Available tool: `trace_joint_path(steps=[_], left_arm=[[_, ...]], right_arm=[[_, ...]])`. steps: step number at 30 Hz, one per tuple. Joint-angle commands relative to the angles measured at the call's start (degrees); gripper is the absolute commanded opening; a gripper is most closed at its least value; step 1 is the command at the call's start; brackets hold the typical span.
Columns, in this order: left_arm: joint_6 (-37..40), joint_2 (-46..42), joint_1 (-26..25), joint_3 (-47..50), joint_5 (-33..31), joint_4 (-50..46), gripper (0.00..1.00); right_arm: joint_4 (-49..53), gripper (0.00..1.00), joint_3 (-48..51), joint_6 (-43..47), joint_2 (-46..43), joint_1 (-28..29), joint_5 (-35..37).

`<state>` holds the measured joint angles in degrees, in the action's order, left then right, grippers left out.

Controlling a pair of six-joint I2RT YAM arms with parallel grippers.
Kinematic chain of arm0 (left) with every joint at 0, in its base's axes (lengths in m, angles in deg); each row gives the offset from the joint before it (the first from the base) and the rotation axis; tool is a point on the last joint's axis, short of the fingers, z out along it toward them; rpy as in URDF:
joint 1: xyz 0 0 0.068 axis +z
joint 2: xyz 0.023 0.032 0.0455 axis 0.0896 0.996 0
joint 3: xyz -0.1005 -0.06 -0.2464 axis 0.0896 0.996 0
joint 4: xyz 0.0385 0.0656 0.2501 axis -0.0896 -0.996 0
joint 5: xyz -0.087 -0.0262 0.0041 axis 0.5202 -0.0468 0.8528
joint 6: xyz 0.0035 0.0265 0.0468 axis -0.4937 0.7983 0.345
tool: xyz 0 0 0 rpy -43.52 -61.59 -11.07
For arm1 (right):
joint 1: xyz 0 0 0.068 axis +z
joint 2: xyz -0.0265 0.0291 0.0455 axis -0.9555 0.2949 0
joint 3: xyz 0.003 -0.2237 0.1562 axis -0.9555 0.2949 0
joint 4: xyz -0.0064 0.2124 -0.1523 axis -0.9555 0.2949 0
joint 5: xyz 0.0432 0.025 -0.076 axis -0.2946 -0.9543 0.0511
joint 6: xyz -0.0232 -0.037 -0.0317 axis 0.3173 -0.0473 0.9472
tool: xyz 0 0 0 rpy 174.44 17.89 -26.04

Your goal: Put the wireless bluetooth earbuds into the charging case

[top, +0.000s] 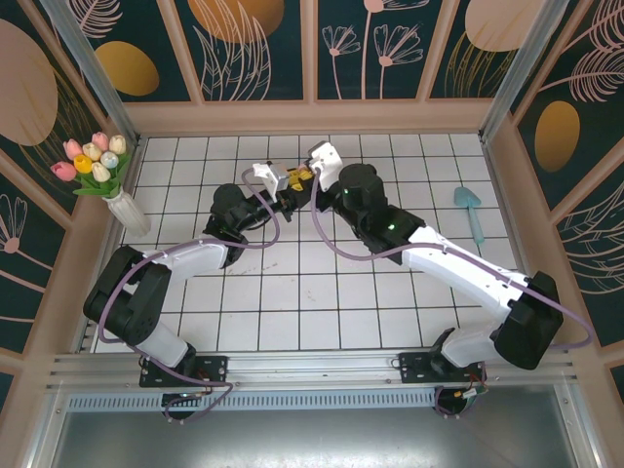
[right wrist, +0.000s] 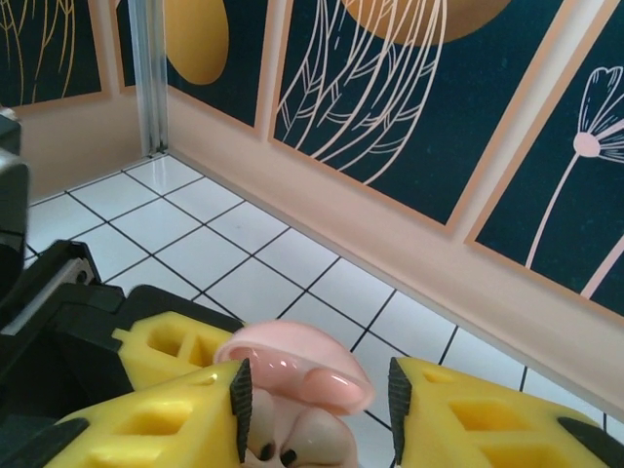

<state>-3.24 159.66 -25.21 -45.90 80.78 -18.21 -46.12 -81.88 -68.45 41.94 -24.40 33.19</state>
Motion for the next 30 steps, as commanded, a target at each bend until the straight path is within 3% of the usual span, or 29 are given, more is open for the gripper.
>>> trace_joint_path(steps=[1,9,15,21,26,30], left_arm=[[-1.06,0.09,-0.33,-0.88,-0.30,4.20,0.00],[-1.11,0.36,-0.31,-0.72,-0.76,4.51,0.00],[-1.30,0.52,-0.29,-0.66,-0.79,4.77,0.00],[-1.15,0.78,-0.29,-0.04,-0.22,6.14,0.00],[-1.17,1.19,-0.33,0.25,0.95,6.75,0.00],[-1.63,1.41,-0.32,0.04,2.15,6.43,0.00]], right_arm=[[3.14,0.46,-0.80,-3.62,-2.83,-1.14,-2.52],[2.34,0.58,0.53,-10.22,-7.96,-5.00,-10.01],[0.59,0.59,1.53,-18.23,-11.63,-10.05,-16.08],[2.99,0.59,-0.40,-27.05,-10.83,-15.01,-17.63],[12.45,0.50,-9.80,-28.87,-2.75,-15.90,-17.49],[22.78,0.28,-21.54,-29.14,6.84,-16.02,-18.92]])
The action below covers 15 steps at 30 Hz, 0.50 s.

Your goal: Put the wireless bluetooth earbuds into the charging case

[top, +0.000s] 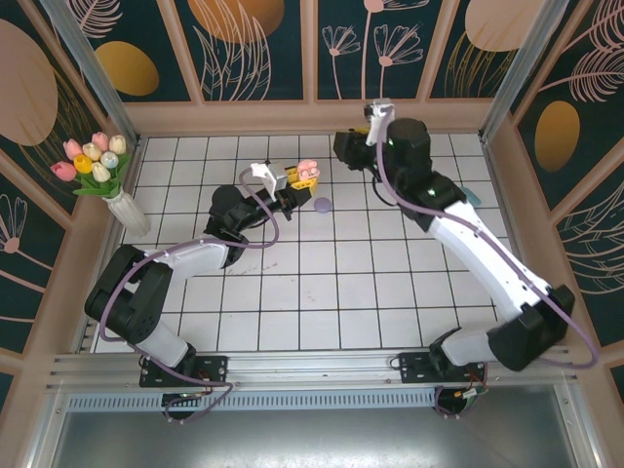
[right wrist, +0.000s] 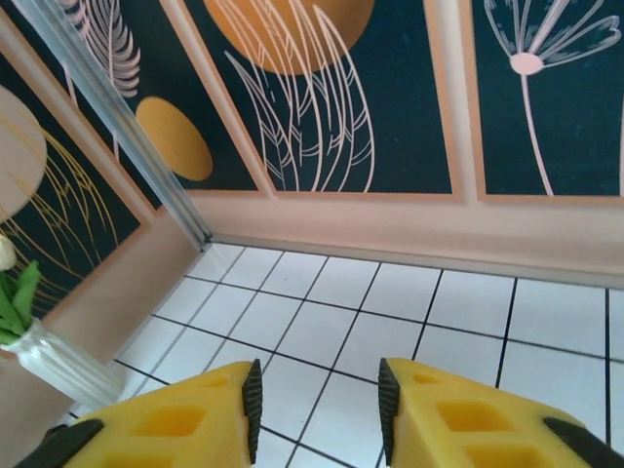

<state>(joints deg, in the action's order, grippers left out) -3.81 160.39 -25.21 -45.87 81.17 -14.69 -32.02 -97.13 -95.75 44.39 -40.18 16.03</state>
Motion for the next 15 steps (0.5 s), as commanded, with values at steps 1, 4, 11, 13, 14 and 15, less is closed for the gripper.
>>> trace_joint_path(steps=[1,4,11,13,14,15], left_arm=[[-1.07,0.69,-0.33,-0.03,2.04,2.72,0.00],[-1.28,0.69,-0.32,-0.17,2.35,2.46,0.00],[-1.35,0.65,-0.30,-0.47,2.02,1.13,0.00],[-1.17,0.78,-0.31,-1.01,1.60,-0.02,0.00],[-1.20,0.84,-0.33,-1.17,1.33,-0.34,0.00],[-1.15,0.95,-0.33,-1.39,0.96,-0.50,0.00]], right_arm=[[11.02,0.24,-8.71,-2.09,7.22,-0.26,-2.16],[16.76,0.20,-16.78,-2.75,13.99,-0.30,-3.51],[24.51,0.16,-26.63,-2.32,23.52,1.06,-6.92],[25.95,0.15,-26.19,-1.48,23.42,2.37,-6.24],[26.49,0.14,-25.36,-1.04,22.96,3.16,-5.62],[26.95,0.14,-23.96,-0.95,22.09,3.88,-5.17]])
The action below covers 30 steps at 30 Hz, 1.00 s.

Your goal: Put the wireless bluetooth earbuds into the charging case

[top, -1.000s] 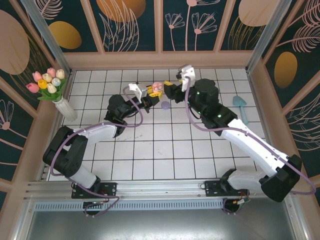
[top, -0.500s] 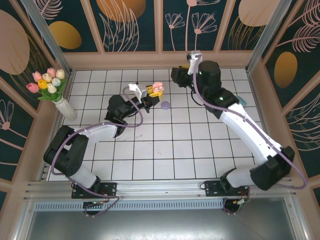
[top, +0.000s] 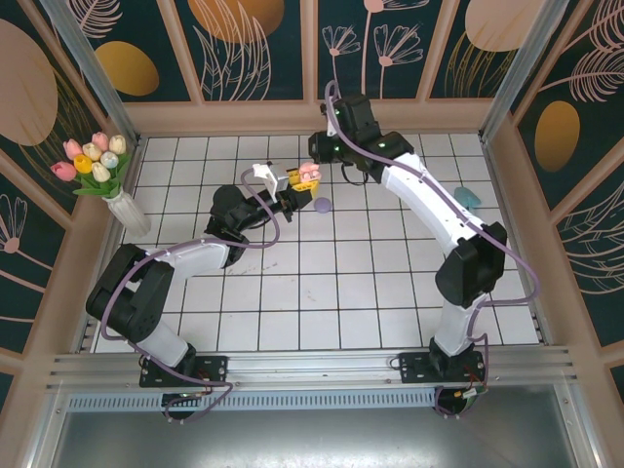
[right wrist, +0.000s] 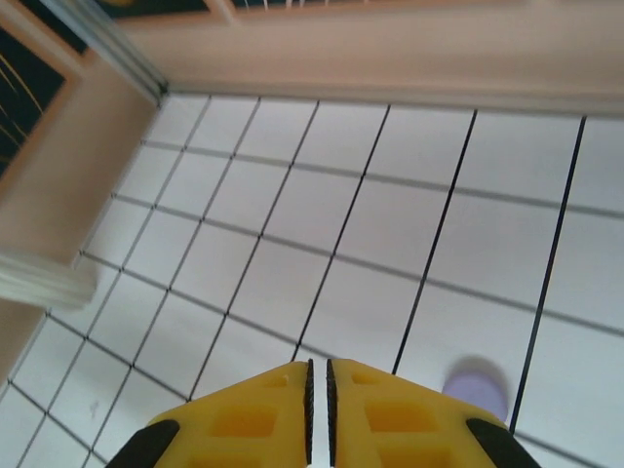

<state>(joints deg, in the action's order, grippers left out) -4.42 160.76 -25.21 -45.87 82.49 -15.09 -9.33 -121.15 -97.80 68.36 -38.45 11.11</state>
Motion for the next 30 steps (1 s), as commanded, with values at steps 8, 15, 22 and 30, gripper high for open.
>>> trace_joint_path(steps=[8,15,22,30], left_arm=[[-1.05,1.78,-0.30,-2.45,-2.01,-2.08,0.00],[-1.74,2.69,-0.33,-1.45,-2.28,-1.34,0.00],[-1.33,3.40,-0.32,-1.00,-0.77,0.00,0.00],[-0.31,4.27,-0.32,-1.35,-0.05,-0.16,0.00]], right_arm=[[-0.24,0.13,19.44,-4.28,-16.81,2.71,7.11],[-13.32,0.26,34.66,-13.40,-28.42,-2.74,5.59],[-8.45,0.28,22.28,-9.63,-19.92,-5.04,2.53],[4.14,0.20,-1.69,-6.19,-1.97,-4.15,-1.61]])
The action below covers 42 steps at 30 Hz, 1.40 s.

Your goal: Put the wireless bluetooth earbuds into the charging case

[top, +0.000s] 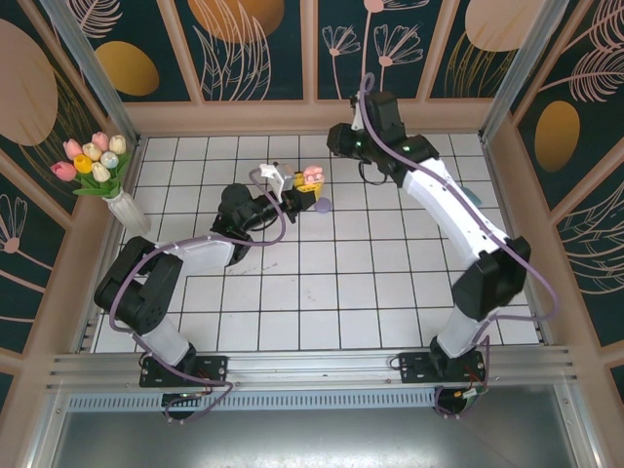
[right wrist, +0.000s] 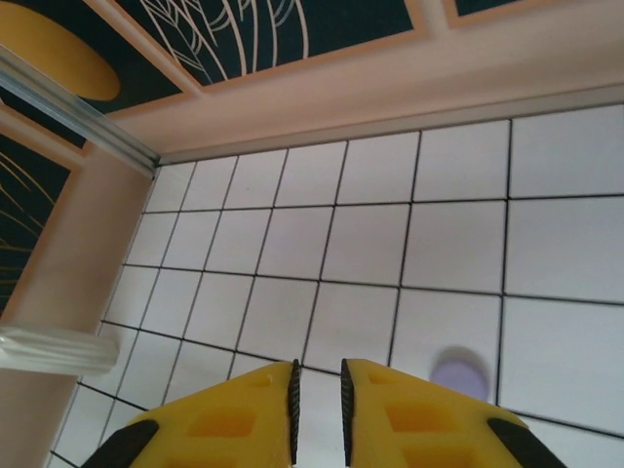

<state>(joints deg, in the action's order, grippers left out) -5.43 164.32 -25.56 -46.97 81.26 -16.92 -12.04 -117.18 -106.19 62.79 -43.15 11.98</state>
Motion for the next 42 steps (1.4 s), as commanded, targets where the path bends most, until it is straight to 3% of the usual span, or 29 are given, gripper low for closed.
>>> trace_joint_path(steps=[1,5,11,20,32,38,42], left_arm=[[0.77,0.75,0.04,-0.39,1.12,1.57,0.00],[1.16,1.28,0.03,-1.26,0.98,0.82,0.00],[1.43,2.31,0.04,-2.83,0.48,-0.23,0.00],[1.61,3.64,0.15,-4.54,-0.86,-1.30,0.00],[-0.35,5.29,0.13,-4.96,-1.77,-0.78,0.00],[-9.01,6.35,0.07,-3.49,-0.18,-2.69,0.00],[-21.60,8.55,0.02,-2.99,-1.15,-9.47,0.00]], right_arm=[[7.70,0.19,-7.17,2.56,4.67,0.90,-2.61],[12.14,0.17,-12.23,4.17,8.35,2.83,-2.64],[16.54,0.14,-11.71,5.96,8.74,5.77,-1.77],[16.87,0.12,-1.77,4.87,1.69,9.06,-0.19],[11.92,0.12,9.16,-0.12,-8.14,7.19,2.10],[3.66,0.13,21.48,-6.71,-15.77,0.31,2.96],[-1.44,0.13,30.57,-10.02,-18.66,-2.78,3.94]])
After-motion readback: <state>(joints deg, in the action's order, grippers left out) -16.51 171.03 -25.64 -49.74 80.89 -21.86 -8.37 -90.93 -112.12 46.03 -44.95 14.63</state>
